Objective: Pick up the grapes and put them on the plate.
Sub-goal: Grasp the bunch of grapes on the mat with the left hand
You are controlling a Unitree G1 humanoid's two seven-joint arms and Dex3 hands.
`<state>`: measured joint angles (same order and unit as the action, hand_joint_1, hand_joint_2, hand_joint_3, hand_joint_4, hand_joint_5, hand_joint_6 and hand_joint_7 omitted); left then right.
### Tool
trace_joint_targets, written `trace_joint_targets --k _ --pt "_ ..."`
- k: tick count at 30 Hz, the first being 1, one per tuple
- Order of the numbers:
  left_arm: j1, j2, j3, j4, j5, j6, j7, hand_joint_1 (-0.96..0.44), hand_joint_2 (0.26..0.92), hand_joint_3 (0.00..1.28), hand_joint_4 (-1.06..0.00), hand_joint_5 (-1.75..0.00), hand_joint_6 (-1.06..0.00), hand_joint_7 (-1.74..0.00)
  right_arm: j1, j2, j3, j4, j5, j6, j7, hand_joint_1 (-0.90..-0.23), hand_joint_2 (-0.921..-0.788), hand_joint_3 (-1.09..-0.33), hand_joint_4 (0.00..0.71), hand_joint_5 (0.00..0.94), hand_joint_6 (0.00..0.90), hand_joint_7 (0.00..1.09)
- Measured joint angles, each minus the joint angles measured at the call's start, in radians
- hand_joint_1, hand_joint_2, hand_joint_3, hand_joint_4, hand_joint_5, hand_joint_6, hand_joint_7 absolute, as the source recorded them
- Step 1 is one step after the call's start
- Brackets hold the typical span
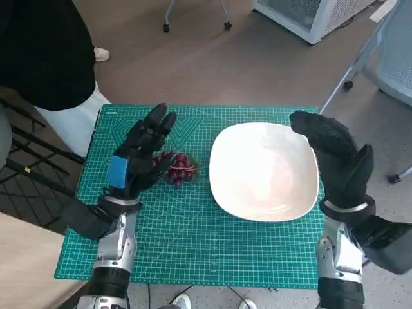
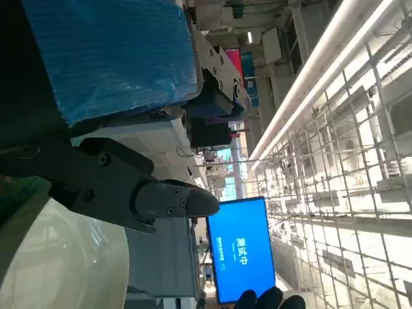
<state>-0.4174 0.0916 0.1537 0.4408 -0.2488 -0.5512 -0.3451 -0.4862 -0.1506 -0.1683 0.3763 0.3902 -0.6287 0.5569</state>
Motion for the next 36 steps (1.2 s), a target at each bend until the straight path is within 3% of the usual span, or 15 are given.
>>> trace_joint_targets --k 6,13,22,27,36 --pt "-0.001 0.073 -0.021 -0.081 0.107 0.071 0.031 -0.39 0.918 0.11 -0.08 0.00 -0.20 0.00 -0.001 0.000 -0.002 0.001 0.000 -0.001 0.001 -0.509 -0.921 -0.611 0.234 0.000 -0.001 0.47" --pt "0.000 0.244 -0.071 -0.233 0.305 0.246 0.018 -0.50 0.836 0.01 -0.01 0.00 -0.03 0.00 -0.004 0.000 -0.004 0.004 -0.001 -0.005 0.000 -0.505 -0.921 -0.612 0.235 0.000 -0.001 0.47" --pt "-0.006 0.451 -0.178 -0.483 0.528 0.592 -0.142 -0.46 0.704 0.00 0.00 0.00 -0.01 0.00 -0.004 0.000 -0.005 0.004 -0.002 -0.006 0.000 -0.507 -0.921 -0.611 0.235 0.000 -0.001 0.47" --pt "-0.009 0.468 -0.230 -0.526 0.599 0.711 -0.163 -0.41 0.678 0.00 0.00 0.00 -0.03 -0.01 -0.005 0.000 -0.005 0.004 -0.002 -0.006 0.000 -0.504 -0.921 -0.613 0.235 0.000 -0.001 0.47" --pt "-0.009 0.455 -0.301 -0.536 0.664 0.816 -0.163 -0.38 0.670 0.00 0.00 0.00 -0.06 -0.02 -0.005 0.000 -0.006 0.002 -0.001 -0.005 0.000 -0.501 -0.921 -0.614 0.235 0.000 -0.001 0.47"
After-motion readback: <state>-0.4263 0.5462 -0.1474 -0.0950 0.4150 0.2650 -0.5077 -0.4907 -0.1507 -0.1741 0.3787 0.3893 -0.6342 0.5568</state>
